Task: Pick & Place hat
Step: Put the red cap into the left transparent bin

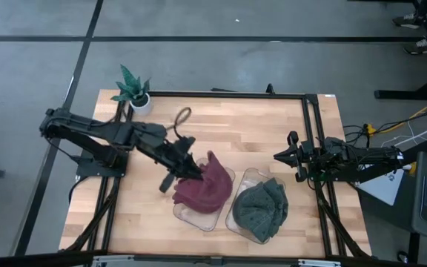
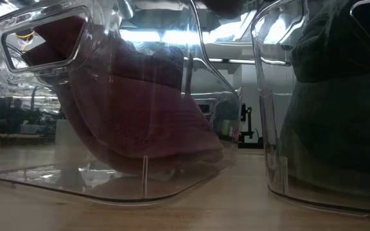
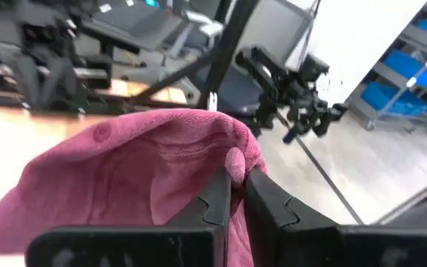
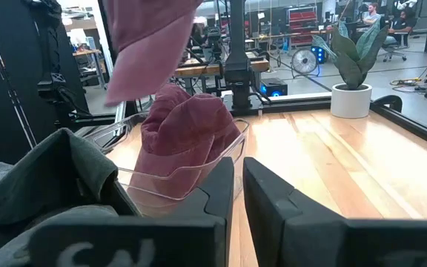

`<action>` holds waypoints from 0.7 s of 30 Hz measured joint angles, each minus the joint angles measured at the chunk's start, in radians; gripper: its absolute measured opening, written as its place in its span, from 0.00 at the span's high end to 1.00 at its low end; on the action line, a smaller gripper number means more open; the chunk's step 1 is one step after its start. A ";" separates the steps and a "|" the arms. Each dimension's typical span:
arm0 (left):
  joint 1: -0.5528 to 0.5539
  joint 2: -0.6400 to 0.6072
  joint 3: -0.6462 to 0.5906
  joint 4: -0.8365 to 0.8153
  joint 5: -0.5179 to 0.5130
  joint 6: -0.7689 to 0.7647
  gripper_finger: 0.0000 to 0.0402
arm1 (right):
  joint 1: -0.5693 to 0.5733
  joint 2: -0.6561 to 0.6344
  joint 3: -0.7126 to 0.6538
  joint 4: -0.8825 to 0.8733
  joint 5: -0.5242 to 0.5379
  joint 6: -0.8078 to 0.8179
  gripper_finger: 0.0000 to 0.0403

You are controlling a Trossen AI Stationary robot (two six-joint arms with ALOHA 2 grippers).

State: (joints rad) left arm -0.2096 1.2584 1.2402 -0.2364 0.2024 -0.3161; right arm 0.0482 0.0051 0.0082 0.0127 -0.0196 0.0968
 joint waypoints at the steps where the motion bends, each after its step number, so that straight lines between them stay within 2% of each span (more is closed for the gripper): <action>1: -0.010 0.011 0.000 -0.001 0.000 0.000 0.96 | 0.000 0.000 0.000 0.000 0.000 0.000 0.92; 12: -0.078 0.083 0.000 -0.120 -0.011 -0.015 0.96 | 0.000 0.000 0.000 0.000 0.000 0.000 0.92; 21: -0.058 0.087 0.000 -0.232 -0.157 -0.021 0.96 | 0.000 0.000 0.000 0.000 0.000 0.000 0.92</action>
State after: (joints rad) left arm -0.2678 1.3453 1.2407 -0.4684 0.0458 -0.3374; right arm 0.0483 0.0053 0.0082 0.0128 -0.0196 0.0968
